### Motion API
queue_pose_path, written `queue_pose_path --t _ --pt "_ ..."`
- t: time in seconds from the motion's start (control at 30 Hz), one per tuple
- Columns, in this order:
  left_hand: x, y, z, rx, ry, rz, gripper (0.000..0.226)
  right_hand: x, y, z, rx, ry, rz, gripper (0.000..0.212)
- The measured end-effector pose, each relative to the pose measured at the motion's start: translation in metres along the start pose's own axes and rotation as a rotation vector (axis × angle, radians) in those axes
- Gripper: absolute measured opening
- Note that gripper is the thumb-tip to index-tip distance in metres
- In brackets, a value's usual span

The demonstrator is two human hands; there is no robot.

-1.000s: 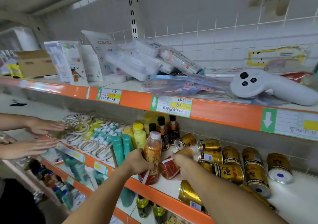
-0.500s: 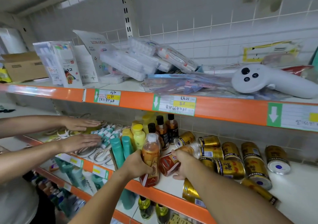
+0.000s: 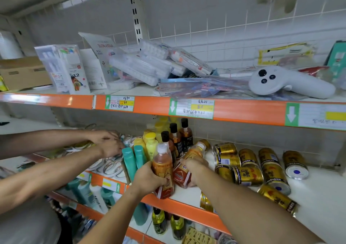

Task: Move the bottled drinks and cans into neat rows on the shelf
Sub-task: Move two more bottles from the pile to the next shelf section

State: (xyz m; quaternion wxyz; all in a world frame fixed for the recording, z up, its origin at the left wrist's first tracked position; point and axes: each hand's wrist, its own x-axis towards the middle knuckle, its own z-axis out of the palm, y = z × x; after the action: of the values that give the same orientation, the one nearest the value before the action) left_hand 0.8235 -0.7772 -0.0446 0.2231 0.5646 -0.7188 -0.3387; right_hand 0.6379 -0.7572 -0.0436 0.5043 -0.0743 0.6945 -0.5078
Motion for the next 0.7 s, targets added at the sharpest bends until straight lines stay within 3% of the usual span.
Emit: queue_pose_path --t 0.23,0.37,0.7 --pt "-0.016 -0.011 -0.003 -0.129 0.022 -0.001 0.05 -0.005 0.017 -0.006 0.01 -0.06 -0.092 0.062" --pt "-0.018 -0.016 -0.003 -0.201 0.016 -0.011 0.049 -0.01 0.023 -0.009 0.025 -0.072 -0.177 0.059" --pt "-0.025 -0.017 -0.005 -0.34 0.027 -0.031 0.054 -0.03 0.023 -0.026 -0.344 -0.018 -0.541 0.051"
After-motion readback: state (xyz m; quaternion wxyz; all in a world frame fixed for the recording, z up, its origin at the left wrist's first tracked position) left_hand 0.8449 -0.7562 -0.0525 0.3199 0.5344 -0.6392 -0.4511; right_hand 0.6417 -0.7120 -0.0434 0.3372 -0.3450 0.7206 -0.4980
